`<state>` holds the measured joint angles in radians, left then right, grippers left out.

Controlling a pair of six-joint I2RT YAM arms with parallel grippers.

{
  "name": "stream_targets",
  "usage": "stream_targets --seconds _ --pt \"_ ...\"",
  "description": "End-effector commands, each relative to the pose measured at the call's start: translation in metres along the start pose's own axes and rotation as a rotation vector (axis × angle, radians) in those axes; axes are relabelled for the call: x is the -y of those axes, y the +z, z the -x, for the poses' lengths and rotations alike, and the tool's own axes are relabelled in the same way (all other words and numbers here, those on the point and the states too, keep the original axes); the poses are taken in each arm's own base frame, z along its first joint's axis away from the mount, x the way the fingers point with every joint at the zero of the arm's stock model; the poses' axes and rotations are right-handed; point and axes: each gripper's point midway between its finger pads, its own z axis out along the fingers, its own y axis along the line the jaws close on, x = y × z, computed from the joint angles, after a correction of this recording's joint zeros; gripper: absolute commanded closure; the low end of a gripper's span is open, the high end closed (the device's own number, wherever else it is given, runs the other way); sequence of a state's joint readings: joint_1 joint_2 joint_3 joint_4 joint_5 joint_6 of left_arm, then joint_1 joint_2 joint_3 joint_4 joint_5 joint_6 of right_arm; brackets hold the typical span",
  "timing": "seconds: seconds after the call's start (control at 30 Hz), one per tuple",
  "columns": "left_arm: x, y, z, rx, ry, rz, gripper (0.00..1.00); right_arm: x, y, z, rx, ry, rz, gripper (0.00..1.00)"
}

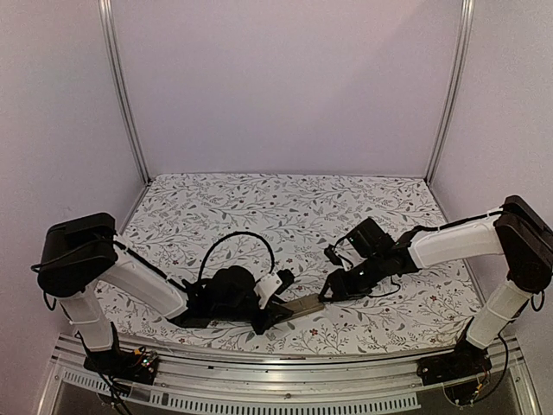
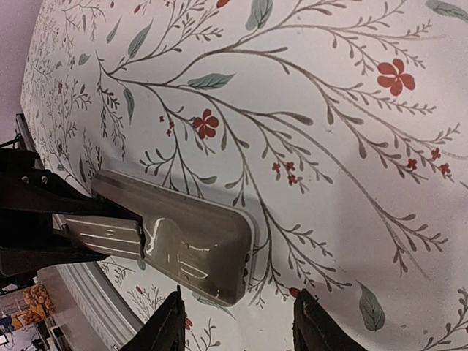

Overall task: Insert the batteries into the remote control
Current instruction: Load the battery cover onto the remote control without the battery cover.

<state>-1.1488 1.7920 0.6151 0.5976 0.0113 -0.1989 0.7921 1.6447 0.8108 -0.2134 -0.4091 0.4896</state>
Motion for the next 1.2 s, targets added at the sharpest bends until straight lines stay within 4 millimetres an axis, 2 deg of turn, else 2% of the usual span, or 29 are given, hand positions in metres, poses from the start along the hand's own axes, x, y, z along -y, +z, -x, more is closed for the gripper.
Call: stream_targets --seconds 0.0,0.3,0.43,0.5,0.6,0.67,0.73,0.77,0.8,0.87,0.93,1.03,1.07,1.1,1.13,1.17 --pt "-0.011 0.004 -0.038 -0.135 -0.036 0.021 0.79 -0.009 0.005 0.001 -0.008 -0.029 0.025 0.48" --pt "-0.011 0.006 -0.050 -0.161 -0.050 0.015 0.78 -0.019 0.009 0.003 -0.002 -0.076 0.021 0.28" --pt "-0.011 0.003 -0.053 -0.160 -0.052 0.014 0.77 -0.026 0.011 0.005 0.013 -0.143 0.035 0.25" --pt "-0.010 0.004 -0.054 -0.162 -0.048 0.009 0.77 -0.037 -0.001 0.017 0.079 -0.226 0.056 0.23" --pt "-0.008 0.005 -0.055 -0.166 -0.047 0.001 0.77 -0.070 -0.034 0.040 0.219 -0.423 0.122 0.19" --pt "-0.007 0.004 -0.054 -0.162 -0.050 -0.004 0.77 -0.087 -0.048 0.038 0.268 -0.556 0.198 0.17" --pt "-0.006 0.004 -0.055 -0.157 -0.049 -0.005 0.77 -0.090 -0.053 0.032 0.342 -0.650 0.233 0.15" --pt "-0.007 0.003 -0.054 -0.154 -0.049 -0.005 0.77 -0.095 -0.061 0.030 0.405 -0.711 0.262 0.06" --pt "-0.006 0.003 -0.055 -0.152 -0.049 -0.005 0.77 -0.093 -0.063 0.020 0.434 -0.746 0.291 0.02" --pt "-0.007 0.003 -0.055 -0.148 -0.048 -0.006 0.77 -0.104 -0.083 0.016 0.569 -0.887 0.325 0.01" --pt "-0.006 0.003 -0.056 -0.150 -0.046 -0.007 0.77 -0.105 -0.093 0.019 0.659 -0.983 0.293 0.01" --pt "-0.005 0.005 -0.054 -0.146 -0.040 -0.012 0.77 -0.106 -0.090 0.016 0.669 -1.116 0.264 0.02" --pt "-0.004 0.006 -0.053 -0.145 -0.034 -0.016 0.77 -0.102 -0.075 0.017 0.638 -1.178 0.249 0.01" --pt "-0.004 0.006 -0.053 -0.143 -0.031 -0.015 0.77 -0.103 -0.071 0.016 0.623 -1.180 0.270 0.01" --pt "-0.003 0.006 -0.053 -0.141 -0.031 -0.017 0.77 -0.103 -0.063 0.010 0.588 -1.185 0.305 0.01" --pt "-0.003 0.006 -0.052 -0.138 -0.030 -0.017 0.77 -0.107 -0.059 -0.005 0.543 -1.212 0.389 0.01"
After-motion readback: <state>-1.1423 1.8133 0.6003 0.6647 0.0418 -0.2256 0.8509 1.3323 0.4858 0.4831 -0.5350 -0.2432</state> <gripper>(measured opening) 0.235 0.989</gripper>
